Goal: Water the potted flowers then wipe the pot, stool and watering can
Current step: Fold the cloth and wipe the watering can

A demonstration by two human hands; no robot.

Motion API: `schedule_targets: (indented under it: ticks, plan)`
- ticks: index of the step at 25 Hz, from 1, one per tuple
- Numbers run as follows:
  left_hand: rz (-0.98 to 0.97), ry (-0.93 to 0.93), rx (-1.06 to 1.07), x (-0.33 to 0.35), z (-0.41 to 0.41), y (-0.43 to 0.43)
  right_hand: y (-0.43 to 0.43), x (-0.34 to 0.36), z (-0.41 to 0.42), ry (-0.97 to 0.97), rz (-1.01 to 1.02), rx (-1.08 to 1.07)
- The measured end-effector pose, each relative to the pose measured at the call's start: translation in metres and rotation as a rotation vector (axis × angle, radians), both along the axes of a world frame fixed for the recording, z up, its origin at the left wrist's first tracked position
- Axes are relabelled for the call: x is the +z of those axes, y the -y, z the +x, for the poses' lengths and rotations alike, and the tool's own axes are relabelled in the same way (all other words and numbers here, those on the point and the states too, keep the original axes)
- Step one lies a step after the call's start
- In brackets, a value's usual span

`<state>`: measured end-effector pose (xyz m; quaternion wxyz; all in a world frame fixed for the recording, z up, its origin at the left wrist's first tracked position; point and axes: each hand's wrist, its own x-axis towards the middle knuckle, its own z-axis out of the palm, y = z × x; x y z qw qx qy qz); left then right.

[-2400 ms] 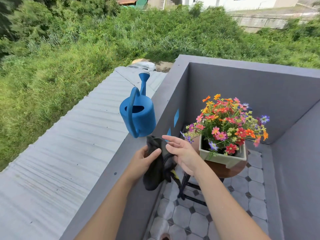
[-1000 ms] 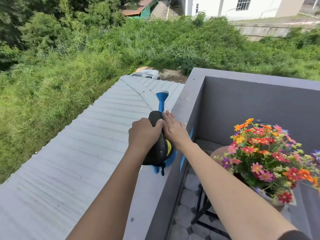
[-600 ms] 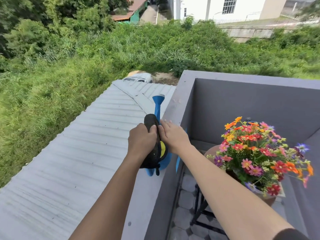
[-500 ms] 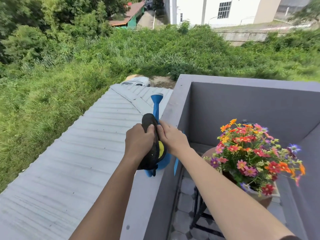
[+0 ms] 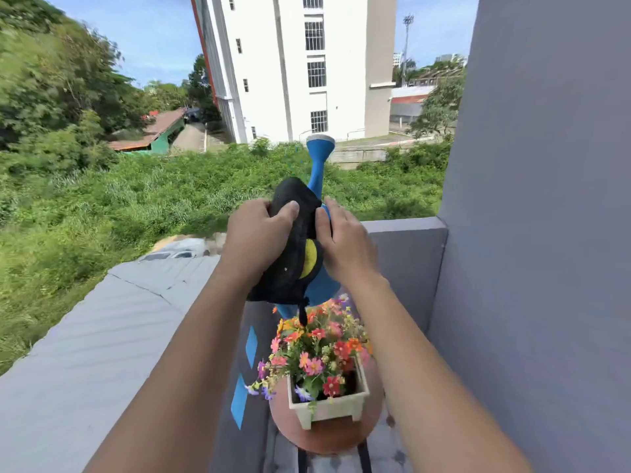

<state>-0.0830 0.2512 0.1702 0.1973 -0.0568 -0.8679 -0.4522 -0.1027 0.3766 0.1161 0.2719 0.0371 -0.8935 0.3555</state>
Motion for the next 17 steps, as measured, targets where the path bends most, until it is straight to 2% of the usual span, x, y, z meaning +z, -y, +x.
schedule_targets:
  ticks: [3,7,12,17]
  plan:
    - [0.026,0.016,-0.063,-0.010,0.013,-0.089,-0.095,-0.006,0.019,0.012,0.111,-0.092]
    - [0.009,0.112,-0.133,-0.066,0.031,-0.186,-0.195,-0.062,0.045,0.149,0.165,-0.164]
    - [-0.010,0.252,-0.163,-0.187,0.044,-0.263,-0.270,-0.185,0.072,0.373,0.229,-0.179]
    - [-0.023,0.401,-0.148,-0.344,0.050,-0.293,-0.294,-0.341,0.086,0.587,0.236,-0.184]
